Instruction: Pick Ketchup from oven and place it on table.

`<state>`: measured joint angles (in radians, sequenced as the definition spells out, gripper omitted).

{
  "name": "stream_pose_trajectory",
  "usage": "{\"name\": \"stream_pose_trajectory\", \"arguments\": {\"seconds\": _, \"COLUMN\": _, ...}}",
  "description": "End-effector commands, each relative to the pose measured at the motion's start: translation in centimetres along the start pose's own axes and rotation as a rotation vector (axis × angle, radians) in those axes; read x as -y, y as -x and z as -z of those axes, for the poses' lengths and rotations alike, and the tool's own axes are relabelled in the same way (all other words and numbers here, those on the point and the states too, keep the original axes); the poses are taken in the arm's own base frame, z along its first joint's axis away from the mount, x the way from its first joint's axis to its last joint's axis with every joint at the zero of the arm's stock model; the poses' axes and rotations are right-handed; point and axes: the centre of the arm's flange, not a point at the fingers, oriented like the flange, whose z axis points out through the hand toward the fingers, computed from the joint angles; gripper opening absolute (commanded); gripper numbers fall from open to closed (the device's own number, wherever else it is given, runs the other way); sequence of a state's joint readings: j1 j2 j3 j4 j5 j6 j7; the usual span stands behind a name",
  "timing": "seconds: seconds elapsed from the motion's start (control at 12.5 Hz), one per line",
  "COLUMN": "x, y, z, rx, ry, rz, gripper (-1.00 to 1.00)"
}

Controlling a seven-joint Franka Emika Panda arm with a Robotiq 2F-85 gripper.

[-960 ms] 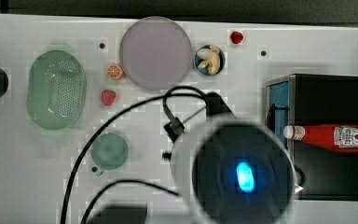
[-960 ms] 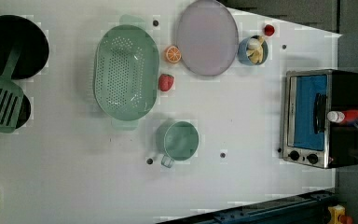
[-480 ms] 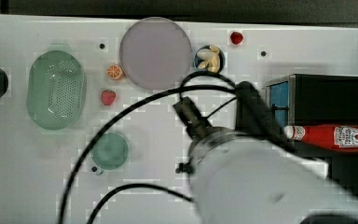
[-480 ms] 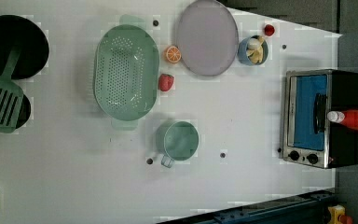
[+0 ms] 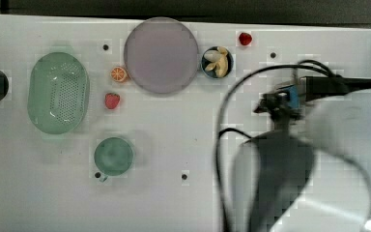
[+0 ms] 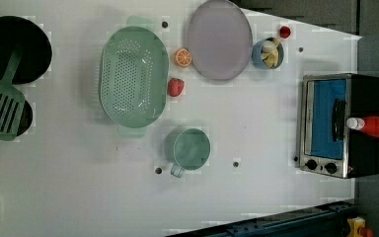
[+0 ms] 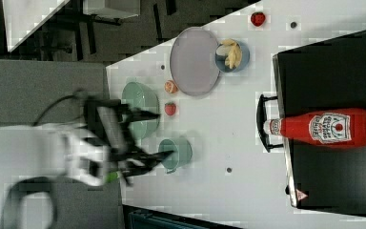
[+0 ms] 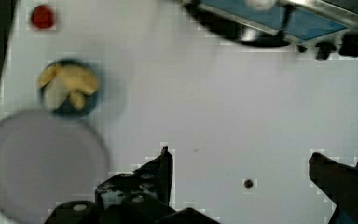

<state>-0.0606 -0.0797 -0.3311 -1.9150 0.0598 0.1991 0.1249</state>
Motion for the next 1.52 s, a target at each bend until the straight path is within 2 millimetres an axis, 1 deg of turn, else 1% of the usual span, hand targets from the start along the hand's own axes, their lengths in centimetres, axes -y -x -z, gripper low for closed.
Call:
{"name": "stream_pose_trajectory", "arguments": {"seconds": 0.08, "x": -5.0, "y": -9.3, "z": -0.5, "rx": -0.098, "ry": -0.076, "rz": -0.214, "gripper": 1.0}}
{"name": "stream_pose_trajectory", "arguments": {"seconds": 0.16, "x": -5.5, "y": -11.5, "z": -1.3, "rx": -0.14, "ry": -0.098, "rz": -0.249, "gripper": 1.0}}
{"name": "stream_pose_trajectory", "arguments": {"seconds": 0.32, "x": -6.5, "y": -14.8, "z": -2.9, "rx": -0.199, "ry": -0.108, "rz": -0.303, "gripper": 1.0}}
{"name": "stream_pose_trajectory", "arguments": {"seconds": 0.48, "x": -7.5, "y": -16.6, "z": -4.7, "rx": -0.202, "ry": -0.069, "rz": -0.338, "gripper": 1.0}}
{"name": "stream_pose_trajectory", "arguments": {"seconds": 0.56, "x": -8.0, "y": -17.4, "z": -5.2, "rx": -0.205, "ry": -0.054, "rz": -0.355, "gripper": 1.0}}
{"name": "stream_pose_trajectory", "arguments": {"seconds": 0.64, "x": -8.3, "y": -18.2, "z": -5.3, "rx": -0.215, "ry": -0.047, "rz": -0.368, "gripper": 1.0}}
{"name": "stream_pose_trajectory", "arguments": {"seconds": 0.8, "x": -8.6, "y": -19.6, "z": -5.4, "rx": -0.237, "ry": -0.04, "rz": -0.375, "gripper": 1.0}}
{"name": "stream_pose_trajectory", "arguments": {"seconds": 0.96, "x": -8.3, "y": -20.7, "z": -6.4, "rx": -0.258, "ry": -0.049, "rz": -0.355, "gripper": 1.0}}
{"name": "stream_pose_trajectory", "arguments": {"seconds": 1.12, "x": -7.8, "y": -21.3, "z": -8.6, "rx": -0.238, "ry": -0.035, "rz": -0.289, "gripper": 1.0}}
{"name": "stream_pose_trajectory", "arguments": {"seconds": 1.2, "x": -7.9, "y": -21.7, "z": -10.7, "rx": -0.209, "ry": -0.015, "rz": -0.3, "gripper": 1.0}}
{"name": "stream_pose_trajectory", "arguments": {"seconds": 1.28, "x": -7.6, "y": -21.8, "z": -11.3, "rx": -0.203, "ry": -0.021, "rz": -0.307, "gripper": 1.0}}
{"name": "stream_pose_trajectory", "arguments": {"seconds": 1.44, "x": -7.8, "y": -22.3, "z": -12.7, "rx": -0.187, "ry": -0.02, "rz": -0.332, "gripper": 1.0}}
{"name": "stream_pose_trajectory", "arguments": {"seconds": 1.52, "x": -7.7, "y": -22.3, "z": -12.8, "rx": -0.188, "ry": -0.02, "rz": -0.331, "gripper": 1.0}}
